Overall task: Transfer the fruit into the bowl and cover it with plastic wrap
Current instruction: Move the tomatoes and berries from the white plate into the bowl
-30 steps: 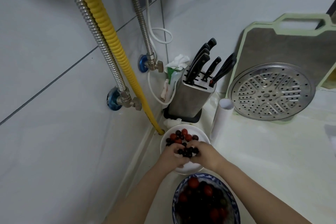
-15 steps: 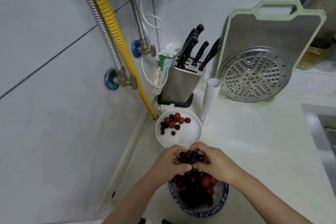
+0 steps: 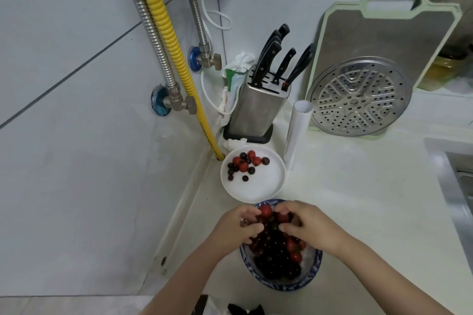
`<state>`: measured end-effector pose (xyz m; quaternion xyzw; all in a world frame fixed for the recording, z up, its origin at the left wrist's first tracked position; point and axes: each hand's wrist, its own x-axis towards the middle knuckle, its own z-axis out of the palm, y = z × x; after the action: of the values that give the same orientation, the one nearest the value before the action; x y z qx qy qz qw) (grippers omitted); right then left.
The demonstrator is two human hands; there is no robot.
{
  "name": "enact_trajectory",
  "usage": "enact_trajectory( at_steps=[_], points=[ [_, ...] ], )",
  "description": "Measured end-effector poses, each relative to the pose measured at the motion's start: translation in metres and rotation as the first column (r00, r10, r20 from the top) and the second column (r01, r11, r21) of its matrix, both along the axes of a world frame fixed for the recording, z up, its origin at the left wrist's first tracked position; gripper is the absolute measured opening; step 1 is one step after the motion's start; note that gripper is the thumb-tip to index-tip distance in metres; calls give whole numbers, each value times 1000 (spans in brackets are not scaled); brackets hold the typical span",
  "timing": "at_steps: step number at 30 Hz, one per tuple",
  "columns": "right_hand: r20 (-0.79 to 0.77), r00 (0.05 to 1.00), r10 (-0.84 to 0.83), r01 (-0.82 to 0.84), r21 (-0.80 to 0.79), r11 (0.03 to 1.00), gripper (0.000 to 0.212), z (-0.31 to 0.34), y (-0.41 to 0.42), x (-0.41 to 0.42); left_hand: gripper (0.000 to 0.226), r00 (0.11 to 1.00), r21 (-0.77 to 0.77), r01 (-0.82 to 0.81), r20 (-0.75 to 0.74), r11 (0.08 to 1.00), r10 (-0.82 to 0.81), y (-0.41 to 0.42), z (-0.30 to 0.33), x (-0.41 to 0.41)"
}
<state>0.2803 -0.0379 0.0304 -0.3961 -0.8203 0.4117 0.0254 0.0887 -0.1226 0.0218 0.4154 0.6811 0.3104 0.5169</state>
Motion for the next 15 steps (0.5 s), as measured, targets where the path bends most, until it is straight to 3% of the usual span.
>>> enact_trajectory(
  at_steps=[8, 15],
  points=[
    [-15, 995, -96, 96, -31, 995, 32, 5, 57, -43, 30, 987, -2, -102, -127, 995, 101, 49, 8, -32],
    [141, 990, -7, 2, 40, 999, 46, -11, 108, -76, 47, 964, -53, -88, -258, 995, 71, 92, -2, -50]
  ],
)
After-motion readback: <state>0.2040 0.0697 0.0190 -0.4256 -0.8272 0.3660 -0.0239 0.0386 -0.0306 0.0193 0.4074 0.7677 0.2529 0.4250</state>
